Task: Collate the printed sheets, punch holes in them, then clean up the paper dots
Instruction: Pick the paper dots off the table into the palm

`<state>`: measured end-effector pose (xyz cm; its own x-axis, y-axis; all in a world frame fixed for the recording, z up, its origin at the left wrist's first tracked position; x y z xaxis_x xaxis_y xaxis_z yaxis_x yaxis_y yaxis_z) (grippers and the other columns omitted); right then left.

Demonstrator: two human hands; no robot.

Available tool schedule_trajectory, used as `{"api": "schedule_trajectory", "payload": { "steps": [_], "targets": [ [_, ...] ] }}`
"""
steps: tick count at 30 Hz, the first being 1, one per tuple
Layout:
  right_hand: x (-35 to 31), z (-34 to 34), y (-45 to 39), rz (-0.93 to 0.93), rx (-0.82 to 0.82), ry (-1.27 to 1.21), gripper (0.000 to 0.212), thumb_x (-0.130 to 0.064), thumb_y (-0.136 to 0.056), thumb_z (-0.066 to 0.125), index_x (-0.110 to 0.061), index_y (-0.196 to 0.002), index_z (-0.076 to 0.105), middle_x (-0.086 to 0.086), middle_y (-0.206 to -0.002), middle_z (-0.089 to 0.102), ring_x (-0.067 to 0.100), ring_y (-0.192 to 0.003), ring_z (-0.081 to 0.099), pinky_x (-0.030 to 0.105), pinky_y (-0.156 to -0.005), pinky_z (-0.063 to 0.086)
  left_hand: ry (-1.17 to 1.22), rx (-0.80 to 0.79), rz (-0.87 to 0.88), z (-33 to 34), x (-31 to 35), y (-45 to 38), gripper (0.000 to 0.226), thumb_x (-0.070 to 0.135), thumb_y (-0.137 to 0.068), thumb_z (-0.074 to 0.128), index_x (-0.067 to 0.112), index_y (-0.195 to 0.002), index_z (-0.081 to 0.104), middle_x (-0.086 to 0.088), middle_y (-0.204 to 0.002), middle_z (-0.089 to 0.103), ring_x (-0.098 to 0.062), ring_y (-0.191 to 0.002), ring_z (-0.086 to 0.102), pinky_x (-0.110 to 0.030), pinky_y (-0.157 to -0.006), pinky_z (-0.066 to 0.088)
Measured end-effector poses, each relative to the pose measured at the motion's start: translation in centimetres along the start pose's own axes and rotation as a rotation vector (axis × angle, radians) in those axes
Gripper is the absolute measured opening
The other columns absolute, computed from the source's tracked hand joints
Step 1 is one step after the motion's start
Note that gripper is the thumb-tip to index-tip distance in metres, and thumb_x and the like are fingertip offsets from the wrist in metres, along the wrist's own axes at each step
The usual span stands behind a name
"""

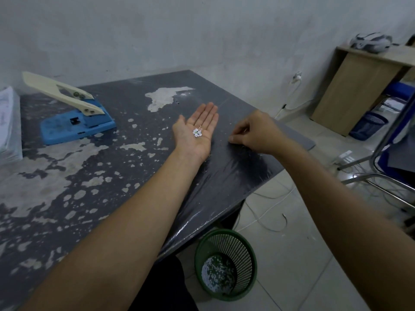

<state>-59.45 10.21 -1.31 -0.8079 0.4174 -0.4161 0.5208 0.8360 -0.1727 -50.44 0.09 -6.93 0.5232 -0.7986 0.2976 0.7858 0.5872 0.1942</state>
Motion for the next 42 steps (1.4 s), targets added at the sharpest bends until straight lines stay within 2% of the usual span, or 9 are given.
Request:
{"api": "schedule_trajectory", "payload": {
  "steps": [5,9,15,18,23,30,35,40,42],
  "targets": [
    [-0.6,1.5,-0.5,-0.02,-0.021,0.228,0.02,-0.023,-0.089,0.071,-0.008,-0.076,0.067,0.006,-0.073,0.066,0.02,-0.066,0.059,0.03,-0.059,0.049,-0.012,-0.003,0.007,0.0,0.0,0.0,0.064,0.039,-0.108,0.02,-0.014,-0.12,0.055,-0.032,-0.122,0.063,-0.041,-0.12,0.06,-0.048,-0.107,0.045],
    [-1.3,3.1,0.2,0.003,-0.13,0.495,0.019,-0.019,-0.096,0.055,-0.007,-0.082,0.052,0.011,-0.077,0.052,0.023,-0.061,0.044,0.035,-0.055,0.036,-0.015,-0.006,0.006,0.0,0.0,0.0,0.065,0.039,-0.108,0.02,-0.014,-0.12,0.055,-0.031,-0.122,0.063,-0.041,-0.119,0.06,-0.048,-0.108,0.045],
    [-5.0,-1.0,-0.9,-0.101,-0.04,-0.066,0.027,-0.011,-0.094,0.061,0.014,-0.082,0.06,0.029,-0.069,0.056,0.018,-0.058,0.043,0.034,-0.057,0.04,-0.064,0.008,0.022,0.1,-0.2,0.3,0.063,0.038,-0.108,0.019,-0.012,-0.12,0.056,-0.03,-0.125,0.062,-0.038,-0.119,0.061,-0.043,-0.104,0.049],
    [-8.0,-1.2,-1.2,-0.178,-0.078,-0.04,0.017,-0.009,-0.092,0.064,0.001,-0.08,0.07,0.011,-0.065,0.062,0.012,-0.055,0.045,0.03,-0.058,0.041,-0.091,0.027,0.017,-0.1,-0.3,0.4,0.066,0.04,-0.108,0.019,-0.01,-0.125,0.057,-0.029,-0.123,0.064,-0.034,-0.113,0.064,-0.04,-0.104,0.049],
    [-9.5,-0.5,-2.0,-0.188,-0.068,-0.041,0.014,-0.007,-0.09,0.066,-0.006,-0.098,0.078,0.006,-0.087,0.075,0.007,-0.074,0.066,0.019,-0.07,0.054,-0.094,0.023,0.03,-0.1,-0.2,0.7,0.065,0.039,-0.109,0.017,-0.005,-0.1,0.064,-0.015,-0.071,0.072,-0.022,-0.072,0.07,-0.031,-0.077,0.054],
    [-9.3,-1.0,-2.0,-0.144,0.005,-0.082,0.008,-0.01,-0.076,0.081,-0.005,-0.081,0.079,0.008,-0.078,0.075,0.019,-0.074,0.071,0.039,-0.07,0.059,-0.065,-0.052,0.013,0.3,-0.4,0.5,0.075,0.043,-0.108,0.012,-0.007,-0.1,0.067,-0.021,-0.094,0.074,-0.025,-0.081,0.075,-0.029,-0.078,0.06],
    [-9.0,-1.8,-1.8,-0.123,0.066,-0.161,0.012,-0.016,-0.081,0.076,-0.005,-0.077,0.078,0.009,-0.073,0.074,0.019,-0.07,0.071,0.04,-0.068,0.058,-0.054,-0.01,0.042,0.0,-0.3,0.4,0.067,0.04,-0.109,0.018,-0.004,-0.095,0.067,-0.018,-0.08,0.074,-0.023,-0.068,0.075,-0.034,-0.077,0.055],
    [-8.0,-2.6,-0.5,-0.079,0.297,-0.278,0.014,-0.003,-0.086,0.064,-0.004,-0.082,0.077,0.006,-0.075,0.074,0.01,-0.067,0.069,0.021,-0.065,0.056,-0.036,0.028,0.028,0.4,-0.3,0.9,0.059,0.037,-0.109,0.023,-0.007,-0.106,0.06,-0.023,-0.089,0.072,-0.029,-0.091,0.071,-0.034,-0.075,0.057],
    [-7.5,-2.2,0.4,-0.059,0.354,-0.36,0.023,0.004,-0.087,0.057,-0.005,-0.092,0.078,0.004,-0.084,0.075,0.009,-0.073,0.07,0.018,-0.068,0.056,-0.016,0.039,0.006,0.8,-0.9,1.3,0.056,0.038,-0.108,0.025,-0.007,-0.112,0.06,-0.021,-0.095,0.071,-0.031,-0.112,0.066,-0.036,-0.087,0.056]
  ]
}}
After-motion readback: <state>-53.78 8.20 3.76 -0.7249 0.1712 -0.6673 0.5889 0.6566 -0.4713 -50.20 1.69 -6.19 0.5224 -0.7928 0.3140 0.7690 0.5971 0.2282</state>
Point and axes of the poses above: each hand's wrist, its own y-axis away from the middle knuckle, its own z-axis out of the palm, x = y × z, the point moved 9 cm from there along -y, towards the middle knuckle
